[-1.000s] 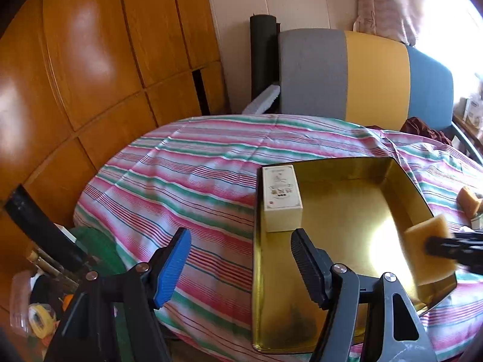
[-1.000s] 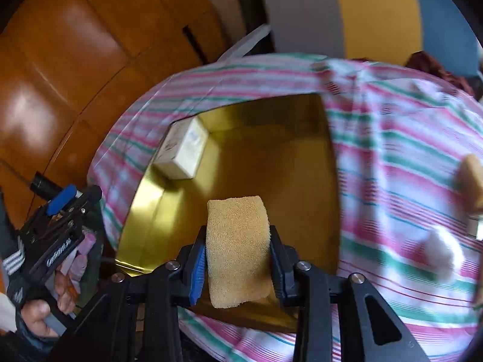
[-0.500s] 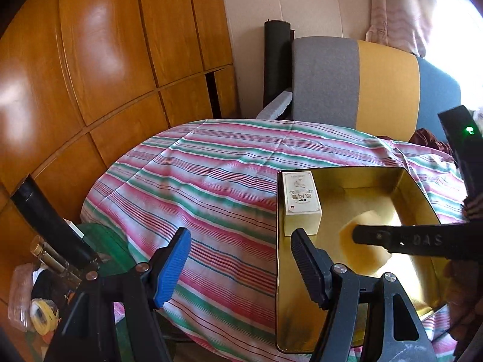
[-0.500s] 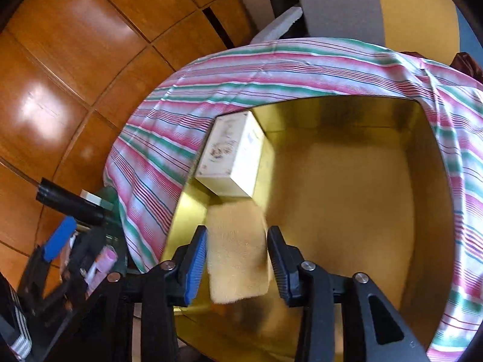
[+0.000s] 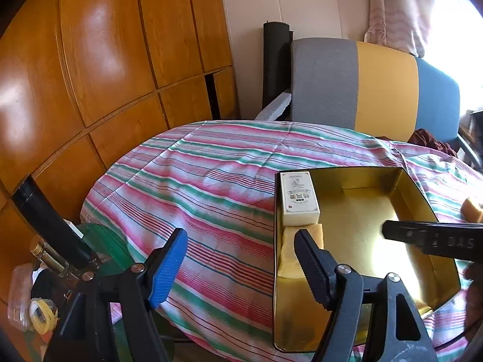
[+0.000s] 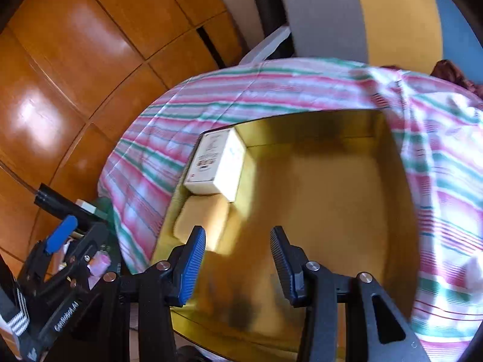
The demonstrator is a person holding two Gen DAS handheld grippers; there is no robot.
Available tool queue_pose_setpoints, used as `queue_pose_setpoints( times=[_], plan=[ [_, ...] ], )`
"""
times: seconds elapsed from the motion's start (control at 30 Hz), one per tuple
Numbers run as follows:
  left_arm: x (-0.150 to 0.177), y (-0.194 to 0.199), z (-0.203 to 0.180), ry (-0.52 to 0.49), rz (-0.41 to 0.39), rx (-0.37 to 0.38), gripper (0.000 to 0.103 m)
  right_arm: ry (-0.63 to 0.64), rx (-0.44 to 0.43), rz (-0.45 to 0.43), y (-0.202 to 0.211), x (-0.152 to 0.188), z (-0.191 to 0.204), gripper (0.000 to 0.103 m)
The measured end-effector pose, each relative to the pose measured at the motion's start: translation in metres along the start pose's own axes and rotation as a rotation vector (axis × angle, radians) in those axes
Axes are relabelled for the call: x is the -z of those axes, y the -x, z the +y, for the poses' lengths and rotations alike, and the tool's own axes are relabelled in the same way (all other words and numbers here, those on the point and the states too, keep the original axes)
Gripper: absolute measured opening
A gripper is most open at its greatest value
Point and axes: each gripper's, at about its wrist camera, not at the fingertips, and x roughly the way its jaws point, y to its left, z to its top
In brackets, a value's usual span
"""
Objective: Organize objects
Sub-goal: 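Lower the yellow sponge cake into the tray beside the white box, open right gripper, then move both tools back over the snacks on the cloth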
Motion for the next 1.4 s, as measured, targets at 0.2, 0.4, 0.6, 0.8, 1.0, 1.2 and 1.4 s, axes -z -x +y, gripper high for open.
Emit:
queue_pose_setpoints(
  times=[0.2, 0.4, 0.6, 0.8, 1.0, 1.2, 1.4],
  plan=[
    [0.002, 0.001, -0.012, -0.017, 0.009, 0.013, 0.077, -0.008, 0.079, -0.069, 0.033, 0.009, -0.027, 0.047],
    [0.001, 0.005, -0.031, -0.045, 0.007, 0.057, 0.081, -0.071, 0.169, -0.134, 0.076, 0.027, -0.079, 0.052],
    [-0.006, 0.013, -0.074, -0.136, -0.014, 0.142, 0.081, -0.205, 0.300, -0.191, 0.129, 0.049, -0.153, 0.053],
    [-0.015, 0.029, -0.137, -0.255, -0.042, 0.251, 0.081, -0.369, 0.453, -0.243, 0.187, 0.081, -0.232, 0.053],
    [-0.021, 0.042, -0.214, -0.392, -0.043, 0.378, 0.081, -0.532, 0.522, -0.280, 0.215, 0.115, -0.290, 0.054],
    [-0.006, 0.045, -0.297, -0.524, 0.021, 0.496, 0.081, -0.650, 0.481, -0.321, 0.225, 0.131, -0.316, 0.054],
    [0.016, 0.026, -0.362, -0.604, 0.114, 0.541, 0.088, -0.729, 0.447, -0.364, 0.233, 0.142, -0.327, 0.055]
  ],
)
